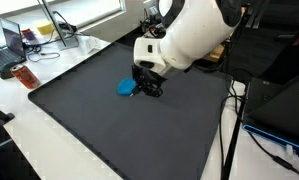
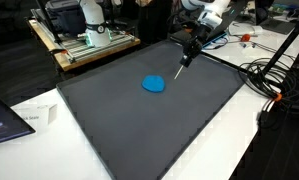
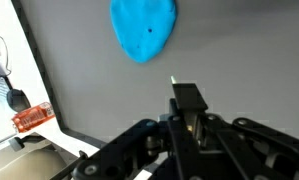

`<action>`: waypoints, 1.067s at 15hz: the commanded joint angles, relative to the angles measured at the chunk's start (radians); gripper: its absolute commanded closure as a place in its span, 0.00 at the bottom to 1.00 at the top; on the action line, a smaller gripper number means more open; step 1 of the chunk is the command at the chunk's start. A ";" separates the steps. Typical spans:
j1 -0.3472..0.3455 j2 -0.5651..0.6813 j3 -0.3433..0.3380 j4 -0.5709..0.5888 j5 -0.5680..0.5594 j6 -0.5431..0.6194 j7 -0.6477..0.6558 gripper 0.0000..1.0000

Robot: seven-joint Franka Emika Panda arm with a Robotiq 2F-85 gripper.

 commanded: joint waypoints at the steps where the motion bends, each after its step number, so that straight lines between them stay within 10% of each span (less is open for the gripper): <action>1: 0.037 0.088 -0.019 0.100 -0.081 -0.074 0.017 0.97; 16: 0.047 0.212 0.011 0.214 -0.146 -0.242 -0.012 0.97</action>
